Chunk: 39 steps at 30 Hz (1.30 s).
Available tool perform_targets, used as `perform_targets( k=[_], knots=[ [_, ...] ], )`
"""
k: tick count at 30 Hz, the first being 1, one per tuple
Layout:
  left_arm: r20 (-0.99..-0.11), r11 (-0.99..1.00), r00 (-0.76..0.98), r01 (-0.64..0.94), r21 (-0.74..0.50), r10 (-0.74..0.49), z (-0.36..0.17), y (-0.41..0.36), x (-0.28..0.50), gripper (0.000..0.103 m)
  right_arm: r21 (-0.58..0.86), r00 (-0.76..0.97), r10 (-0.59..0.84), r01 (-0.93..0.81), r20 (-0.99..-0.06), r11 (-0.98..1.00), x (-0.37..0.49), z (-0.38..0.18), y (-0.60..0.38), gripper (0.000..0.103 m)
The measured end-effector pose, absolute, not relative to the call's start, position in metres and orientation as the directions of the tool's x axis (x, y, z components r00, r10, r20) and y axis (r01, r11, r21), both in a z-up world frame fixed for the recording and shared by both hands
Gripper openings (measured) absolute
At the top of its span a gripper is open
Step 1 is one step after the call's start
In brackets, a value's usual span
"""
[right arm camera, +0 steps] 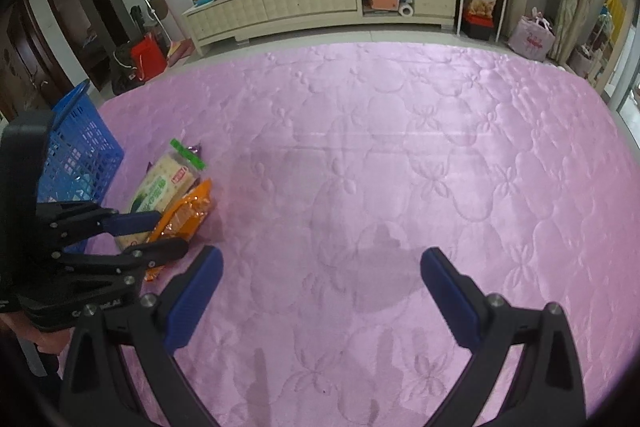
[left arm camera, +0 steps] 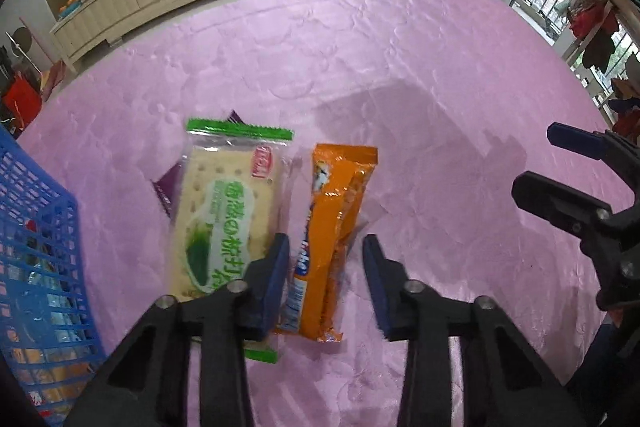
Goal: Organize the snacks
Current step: 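Drop the orange stick into the basket with left tool while right tool grasps cracker pack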
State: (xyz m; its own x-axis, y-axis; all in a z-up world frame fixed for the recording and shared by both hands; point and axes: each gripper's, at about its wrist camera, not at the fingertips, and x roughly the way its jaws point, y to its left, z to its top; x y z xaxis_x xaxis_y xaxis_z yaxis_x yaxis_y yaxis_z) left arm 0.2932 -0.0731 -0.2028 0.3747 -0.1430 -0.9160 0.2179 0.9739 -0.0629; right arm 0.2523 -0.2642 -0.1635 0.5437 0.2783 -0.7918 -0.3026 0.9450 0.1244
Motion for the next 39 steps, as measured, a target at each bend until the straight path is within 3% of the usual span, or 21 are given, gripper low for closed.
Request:
perform_targets(
  k=[4, 6, 27, 39],
  knots=[
    [-0.915, 0.974, 0.383, 0.222, -0.046, -0.13, -0.202, -0.08, 0.29, 0.014, 0.124, 0.541, 0.278, -0.304, -0.794, 0.945, 0.251, -0.162, -0.264, 0.101],
    [-0.91, 0.973, 0.394, 0.226, -0.04, -0.129, -0.199, -0.083, 0.286, 0.012, 0.126, 0.538, 0.28, -0.304, -0.795, 0.944, 0.25, -0.161, -0.262, 0.101],
    [-0.766, 0.983, 0.634, 0.184, 0.012, -0.109, -0.073, -0.025, 0.227, 0.012, 0.203, 0.476, 0.371, -0.367, -0.797, 0.908, 0.251, -0.11, -0.185, 0.1],
    [-0.717, 1.0, 0.697, 0.022, -0.001, -0.016, -0.042, 0.075, 0.186, 0.012, 0.227, 0.376, 0.364, -0.362, -0.852, 0.904, 0.27, -0.137, -0.123, 0.1]
  ],
)
